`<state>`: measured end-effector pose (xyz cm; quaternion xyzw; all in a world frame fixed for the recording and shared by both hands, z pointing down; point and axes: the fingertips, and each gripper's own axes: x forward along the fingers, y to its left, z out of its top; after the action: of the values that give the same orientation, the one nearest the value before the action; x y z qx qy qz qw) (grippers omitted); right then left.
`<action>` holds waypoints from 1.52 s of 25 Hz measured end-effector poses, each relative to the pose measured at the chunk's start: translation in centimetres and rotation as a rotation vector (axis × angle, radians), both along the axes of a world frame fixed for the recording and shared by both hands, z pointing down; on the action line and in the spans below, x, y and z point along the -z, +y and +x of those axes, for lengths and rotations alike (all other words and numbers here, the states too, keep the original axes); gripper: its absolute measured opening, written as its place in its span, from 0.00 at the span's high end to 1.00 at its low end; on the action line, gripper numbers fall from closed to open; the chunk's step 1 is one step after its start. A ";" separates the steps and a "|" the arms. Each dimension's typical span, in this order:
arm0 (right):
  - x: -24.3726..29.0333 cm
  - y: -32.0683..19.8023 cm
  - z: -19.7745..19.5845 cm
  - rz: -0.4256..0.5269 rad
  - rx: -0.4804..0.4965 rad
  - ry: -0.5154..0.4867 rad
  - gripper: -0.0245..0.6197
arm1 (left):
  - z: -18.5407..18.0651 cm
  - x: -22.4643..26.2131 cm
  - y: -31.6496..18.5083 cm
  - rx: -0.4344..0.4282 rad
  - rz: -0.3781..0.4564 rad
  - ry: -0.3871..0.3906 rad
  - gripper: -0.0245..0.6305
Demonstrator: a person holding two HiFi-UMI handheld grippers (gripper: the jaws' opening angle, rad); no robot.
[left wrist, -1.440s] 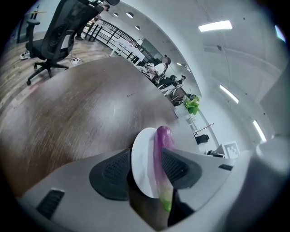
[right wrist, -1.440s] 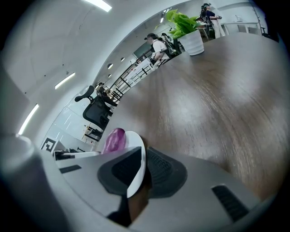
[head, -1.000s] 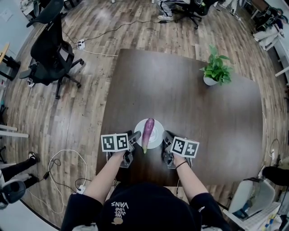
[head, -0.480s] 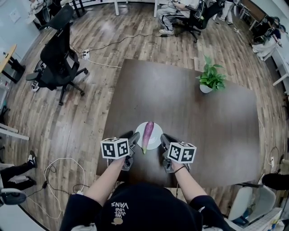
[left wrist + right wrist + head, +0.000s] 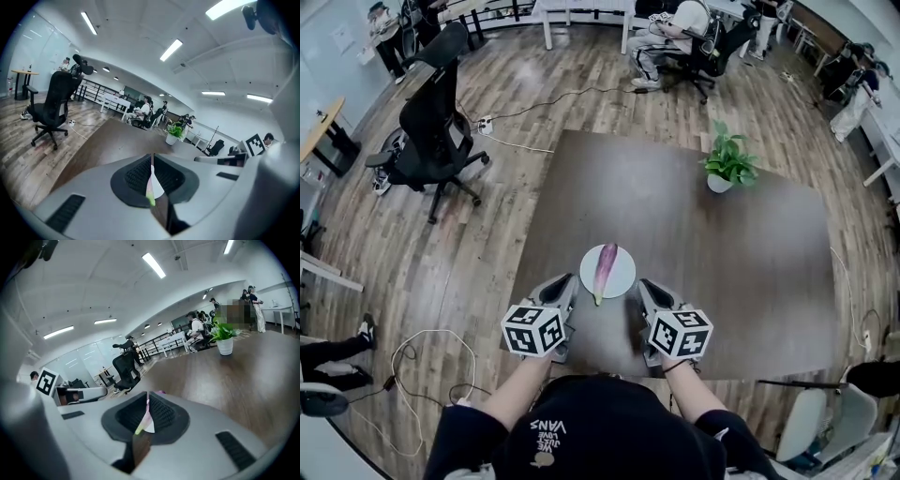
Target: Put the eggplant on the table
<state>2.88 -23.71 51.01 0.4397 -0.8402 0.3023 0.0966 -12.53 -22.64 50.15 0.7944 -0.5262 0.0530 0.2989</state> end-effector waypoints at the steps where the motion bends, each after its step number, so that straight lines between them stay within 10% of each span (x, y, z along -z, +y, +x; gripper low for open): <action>1: 0.5 0.6 0.2 0.014 -0.003 -0.003 0.91 | 0.0 0.3 0.7 0.009 0.016 -0.002 0.93; 38: 5.3 10.6 3.7 0.182 0.082 0.024 0.93 | 4.3 3.6 12.4 0.066 0.141 -0.027 0.95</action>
<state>6.59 -13.09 45.70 0.4156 -0.8802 0.2153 0.0784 -8.25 -10.23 46.55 0.7948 -0.5587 0.0166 0.2366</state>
